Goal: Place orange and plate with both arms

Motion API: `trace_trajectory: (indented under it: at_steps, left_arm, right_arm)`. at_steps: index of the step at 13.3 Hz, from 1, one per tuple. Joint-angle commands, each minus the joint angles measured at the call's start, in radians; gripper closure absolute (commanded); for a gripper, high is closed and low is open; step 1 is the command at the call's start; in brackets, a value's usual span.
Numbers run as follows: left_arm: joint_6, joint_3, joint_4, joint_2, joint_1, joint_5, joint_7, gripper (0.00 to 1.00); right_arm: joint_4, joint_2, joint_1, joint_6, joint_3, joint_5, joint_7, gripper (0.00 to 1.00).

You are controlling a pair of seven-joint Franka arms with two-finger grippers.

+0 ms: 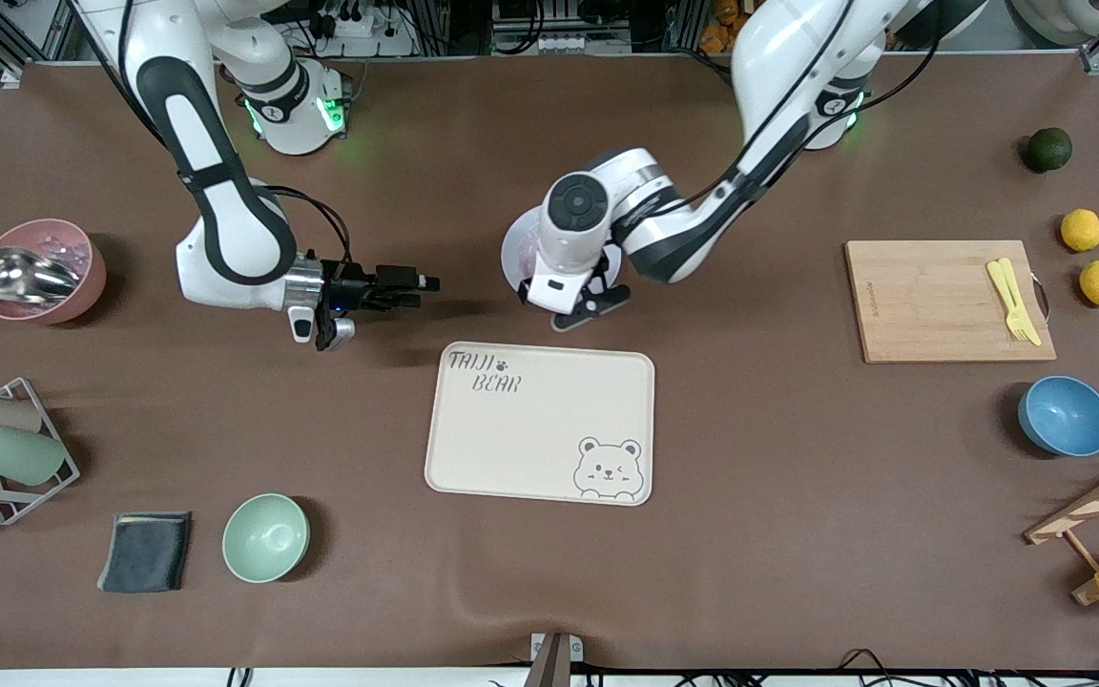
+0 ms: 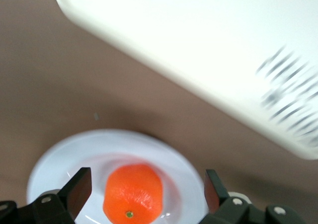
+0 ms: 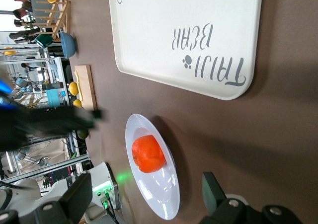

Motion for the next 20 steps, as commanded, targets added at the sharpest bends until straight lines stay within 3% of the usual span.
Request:
trace_trajectory:
  at_steps: [1, 4, 7, 9, 12, 15, 20]
  left_arm:
    - [-0.048, -0.012, -0.039, -0.193, 0.115, -0.011, 0.069, 0.0]
    - [-0.129, -0.009, -0.007, -0.244, 0.228, -0.014, 0.267, 0.0]
    - [-0.29, -0.012, 0.146, -0.247, 0.377, -0.045, 0.556, 0.0]
    - [-0.393, -0.012, 0.225, -0.249, 0.467, -0.076, 0.741, 0.0]
    - [-0.435, -0.012, 0.229, -0.284, 0.56, -0.079, 0.916, 0.0]
    - [-0.523, -0.01, 0.231, -0.321, 0.591, -0.07, 0.978, 0.0]
    - [-0.594, -0.004, 0.233, -0.374, 0.618, -0.08, 0.979, 0.0]
  right_arm:
    - [-0.022, 0.003, 0.066, 0.054, -0.008, 0.068, -0.049, 0.05]
    - [-0.022, 0.04, 0.124, 0.085, -0.008, 0.166, -0.085, 0.09]
    - [-0.016, 0.11, 0.169, 0.086, -0.008, 0.302, -0.205, 0.1]
    - [-0.016, 0.139, 0.176, 0.083, -0.006, 0.35, -0.264, 0.16]
    - [-0.014, 0.159, 0.244, 0.088, -0.006, 0.456, -0.273, 0.24]
    - [-0.01, 0.163, 0.29, 0.109, -0.008, 0.52, -0.274, 0.3]
    - [-0.01, 0.173, 0.302, 0.128, -0.006, 0.536, -0.288, 0.39]
